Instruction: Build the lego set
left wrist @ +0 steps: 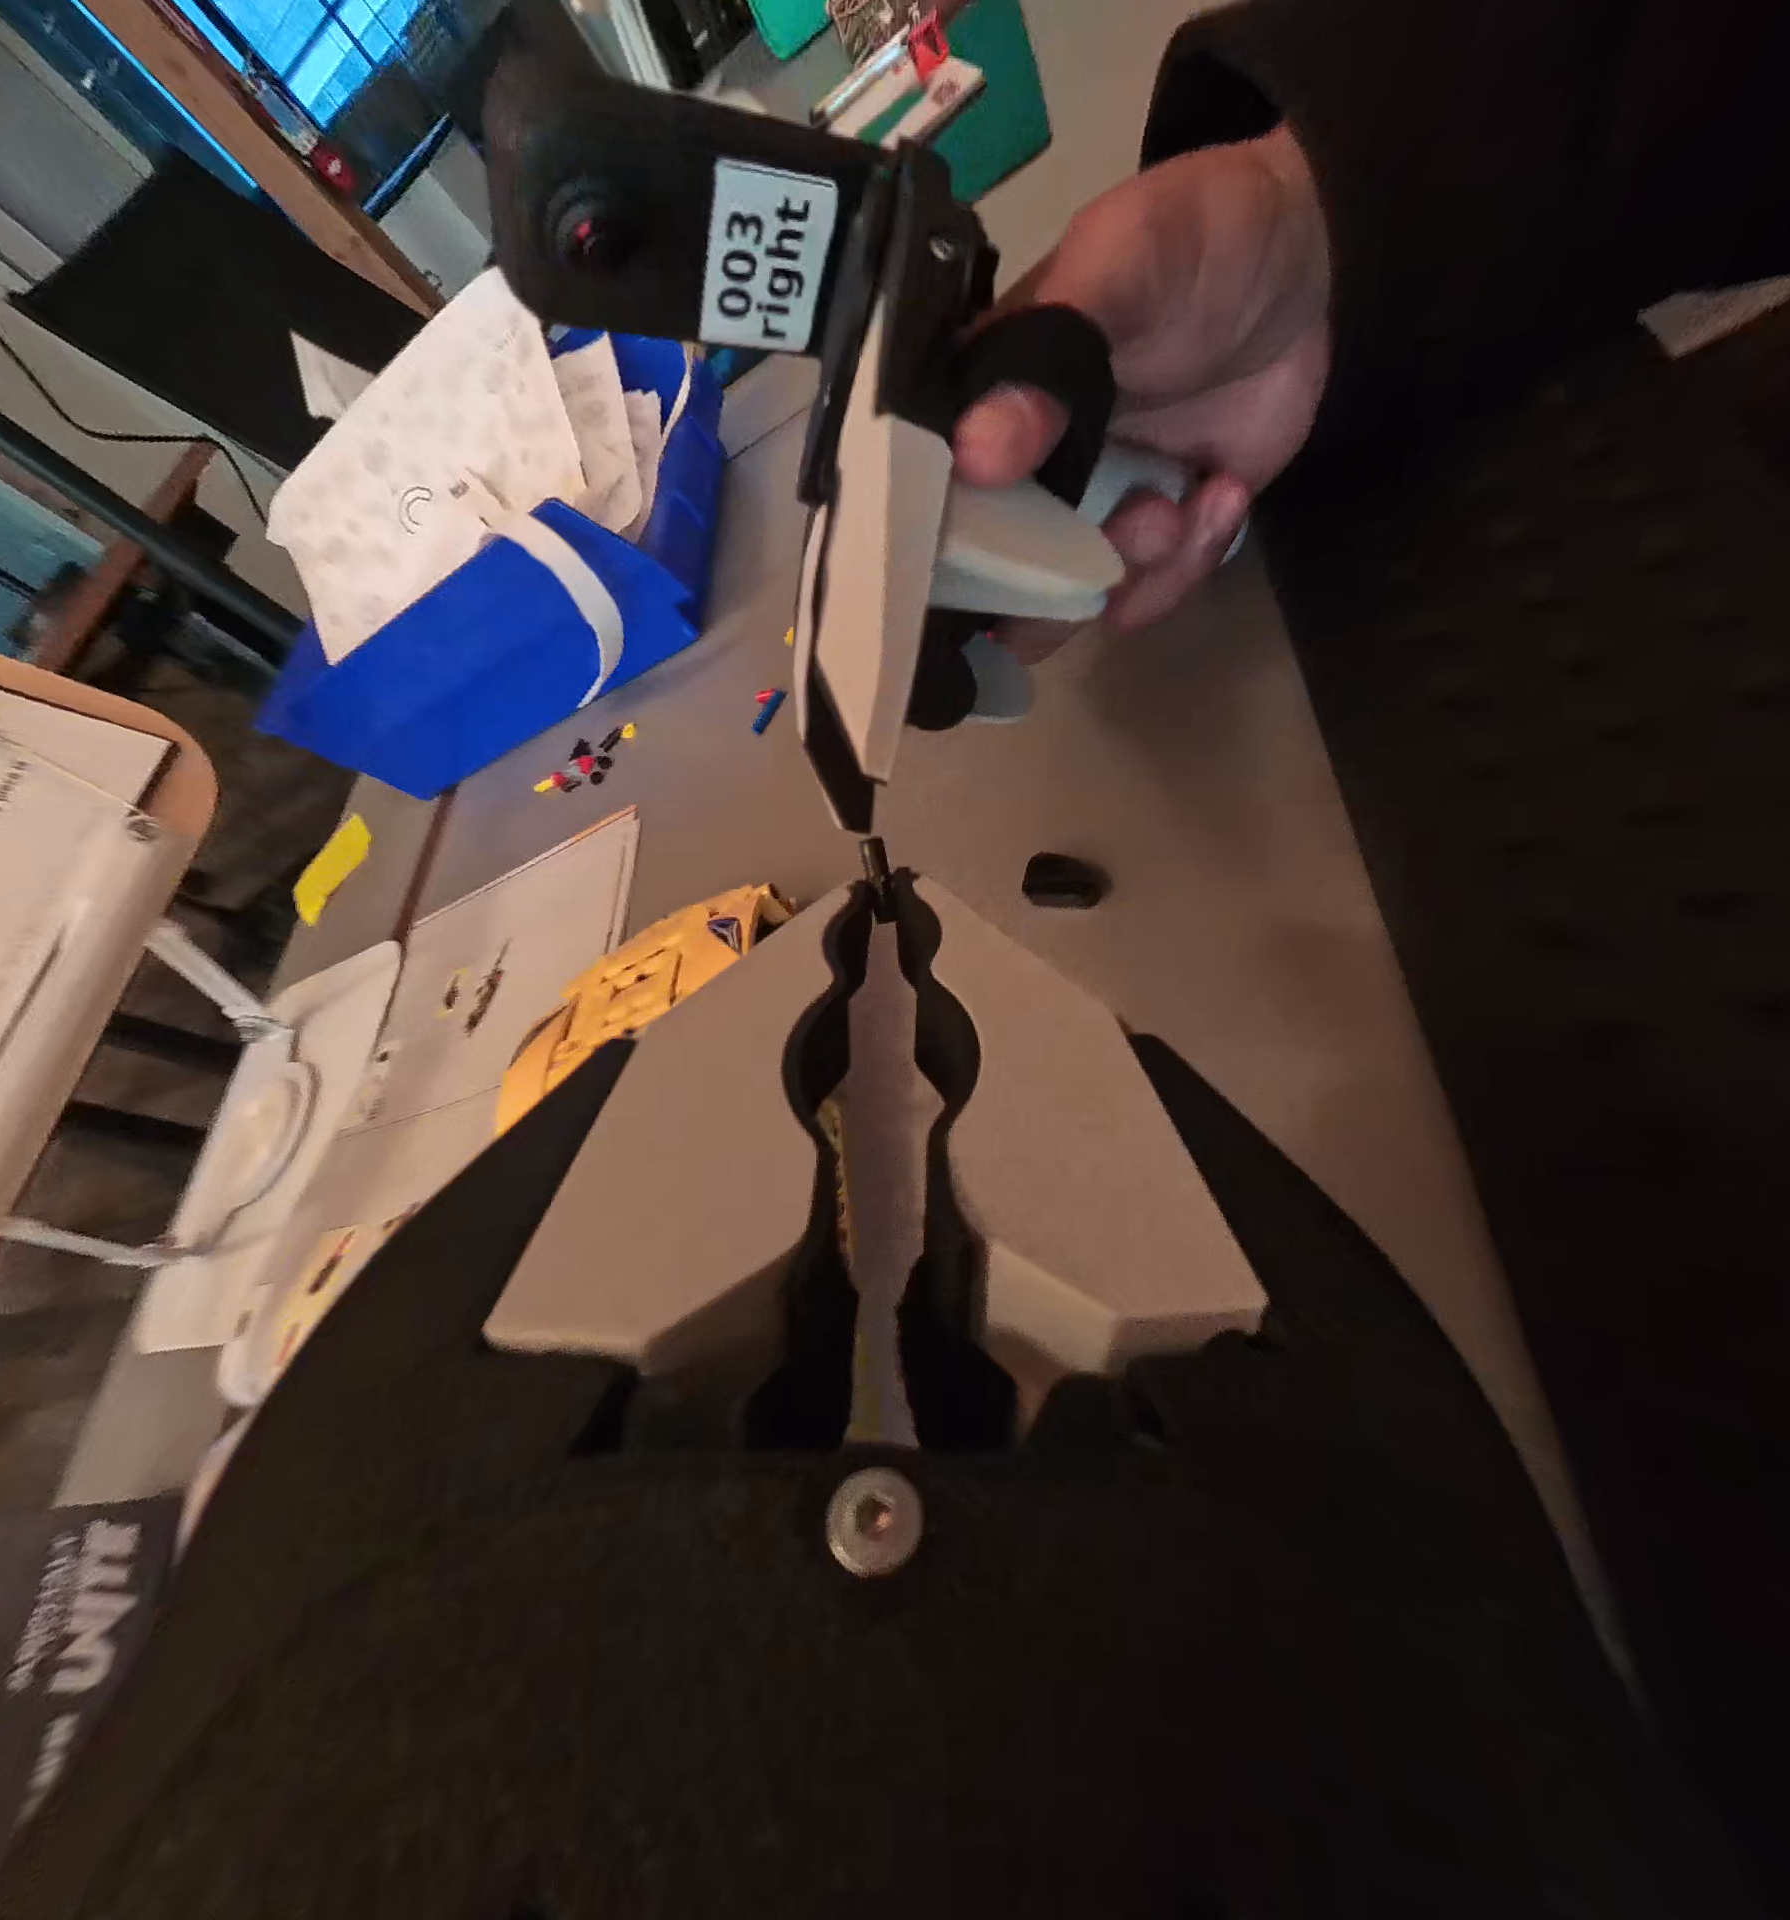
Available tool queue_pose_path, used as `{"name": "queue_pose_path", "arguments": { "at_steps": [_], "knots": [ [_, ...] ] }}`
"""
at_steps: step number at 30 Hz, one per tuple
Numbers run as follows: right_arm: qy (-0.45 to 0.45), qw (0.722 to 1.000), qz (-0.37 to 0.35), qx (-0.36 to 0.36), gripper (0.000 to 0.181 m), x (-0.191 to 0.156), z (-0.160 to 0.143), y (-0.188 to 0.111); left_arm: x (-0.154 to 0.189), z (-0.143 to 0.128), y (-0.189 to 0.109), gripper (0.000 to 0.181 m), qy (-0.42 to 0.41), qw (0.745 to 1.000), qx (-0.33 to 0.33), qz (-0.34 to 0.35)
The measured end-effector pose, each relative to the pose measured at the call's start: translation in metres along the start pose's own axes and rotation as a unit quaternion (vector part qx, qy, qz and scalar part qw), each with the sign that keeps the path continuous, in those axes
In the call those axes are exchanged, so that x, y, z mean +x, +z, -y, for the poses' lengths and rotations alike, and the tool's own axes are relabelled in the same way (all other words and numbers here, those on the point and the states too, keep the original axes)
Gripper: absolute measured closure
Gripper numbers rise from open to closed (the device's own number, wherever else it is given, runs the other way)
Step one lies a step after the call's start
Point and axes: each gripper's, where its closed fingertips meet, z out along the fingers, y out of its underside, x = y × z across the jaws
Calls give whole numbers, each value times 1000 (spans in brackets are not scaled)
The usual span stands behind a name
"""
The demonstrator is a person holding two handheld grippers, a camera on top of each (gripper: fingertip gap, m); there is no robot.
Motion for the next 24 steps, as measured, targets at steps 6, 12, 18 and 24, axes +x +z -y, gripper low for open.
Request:
{"name": "queue_pose_path", "arguments": {
  "at_steps": [6,12,18,24],
  "knots": [
    [14,1000,-18,5,176,6,-1,11,1,-8,-7,178,72,996,-36,41],
    [14,1000,-18,-3,172,6,-5,14,-1,-6,-10,178,58,997,-28,38],
    [20,1000,-7,-1,178,2,-5,15,1,-4,-10,178,62,997,-27,38],
    [24,1000,2,-1,171,0,-5,18,2,-3,-10,178,60,997,-22,32]
  ]
}}
